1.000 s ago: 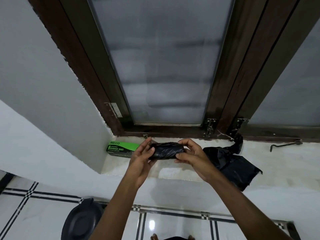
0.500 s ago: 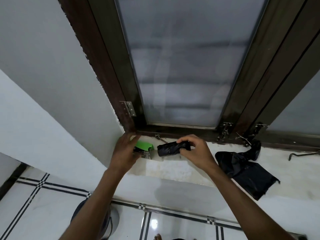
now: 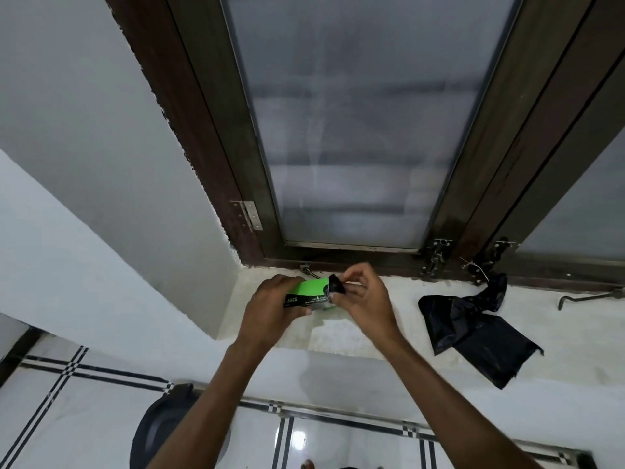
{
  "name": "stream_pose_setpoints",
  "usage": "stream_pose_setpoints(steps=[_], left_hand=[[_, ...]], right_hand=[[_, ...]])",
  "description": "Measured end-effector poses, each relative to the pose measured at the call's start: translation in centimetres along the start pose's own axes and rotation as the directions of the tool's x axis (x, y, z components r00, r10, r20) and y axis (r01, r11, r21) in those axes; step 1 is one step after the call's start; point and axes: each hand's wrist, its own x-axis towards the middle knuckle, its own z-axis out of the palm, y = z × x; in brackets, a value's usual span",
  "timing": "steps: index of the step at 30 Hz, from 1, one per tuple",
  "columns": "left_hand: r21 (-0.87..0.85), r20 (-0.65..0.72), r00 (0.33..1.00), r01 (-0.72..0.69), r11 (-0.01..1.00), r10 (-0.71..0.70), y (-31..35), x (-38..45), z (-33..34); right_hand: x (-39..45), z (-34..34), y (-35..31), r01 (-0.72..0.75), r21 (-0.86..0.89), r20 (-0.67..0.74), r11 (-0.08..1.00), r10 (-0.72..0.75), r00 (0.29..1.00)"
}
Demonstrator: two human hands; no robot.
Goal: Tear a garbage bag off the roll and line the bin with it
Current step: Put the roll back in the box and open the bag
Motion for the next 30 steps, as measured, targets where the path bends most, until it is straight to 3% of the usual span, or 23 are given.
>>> stream_pose_setpoints(steps=[2, 4, 6, 8, 10, 12, 14, 16, 18, 20, 23, 27, 30], left_hand=[[-0.021, -0.041, 0.999, 0.025, 0.999, -0.026, 0.1, 0.0, 0.2], [-0.085, -0.048, 0.998, 0.043, 0.995, -0.047, -0.3, -0.3, 0.2], [-0.176, -0.021, 0.998, 0.058, 0.983, -0.063, -0.4, -0.7, 0.0], [-0.27, -0.02, 0.997, 0.061, 0.961, -0.069, 0.0, -0.9, 0.0], [-0.351, -0.022, 0.996, 0.071, 0.933, -0.084, 0.5, -0.8, 0.0], [-0.378, -0.03, 0.996, 0.065, 0.924, -0.082, 1.1, -0.8, 0.0], [-0.355, -0.042, 0.997, 0.047, 0.934, -0.066, 1.4, -0.7, 0.0], [-0.326, -0.061, 0.996, 0.037, 0.945, -0.06, 1.5, -0.8, 0.0], [-0.27, -0.085, 0.995, 0.033, 0.962, -0.058, 1.5, -0.9, 0.0], [-0.229, -0.096, 0.994, 0.028, 0.973, -0.051, 1.4, -0.9, 0.1], [-0.196, -0.106, 0.994, 0.012, 0.98, -0.034, 1.6, -1.0, -0.1], [-0.173, -0.106, 0.994, -0.032, 0.984, 0.014, 2.1, -1.1, -0.1], [-0.16, -0.103, 0.994, -0.048, 0.986, 0.032, 2.3, -1.2, 0.0]], right_hand=[[-0.4, 0.5, 0.5, 0.059, -0.141, 0.042, 0.988, -0.053, 0.998], [-0.7, 0.2, 0.4, 0.061, -0.165, 0.123, 0.984, -0.041, 0.992], [-1.0, -0.7, 0.3, 0.068, -0.12, -0.026, 0.99, -0.071, 0.997], [-1.1, -1.3, 0.5, -0.011, -0.058, -0.216, 0.998, -0.002, 0.976], [-0.9, -1.7, 0.6, -0.204, 0.136, -0.184, 0.969, 0.227, 0.956], [-0.8, -1.9, 0.2, -0.363, 0.41, -0.018, 0.837, 0.405, 0.914], [-1.1, -2.0, -0.7, -0.398, 0.585, 0.1, 0.707, 0.423, 0.9], [-1.5, -1.8, -1.1, -0.355, 0.632, 0.104, 0.689, 0.378, 0.92], [-1.6, -1.6, -1.1, -0.241, 0.512, -0.015, 0.824, 0.289, 0.957], [-1.8, -1.5, -1.2, -0.086, 0.266, -0.123, 0.96, 0.123, 0.985], [-2.3, -1.5, -1.7, 0.105, -0.005, -0.051, 0.994, -0.105, 0.993], [-2.1, -1.4, -1.8, 0.118, -0.047, 0.028, 0.992, -0.117, 0.993], [-1.8, -1.4, -1.7, 0.066, 0.031, 0.061, 0.997, -0.068, 0.996]])
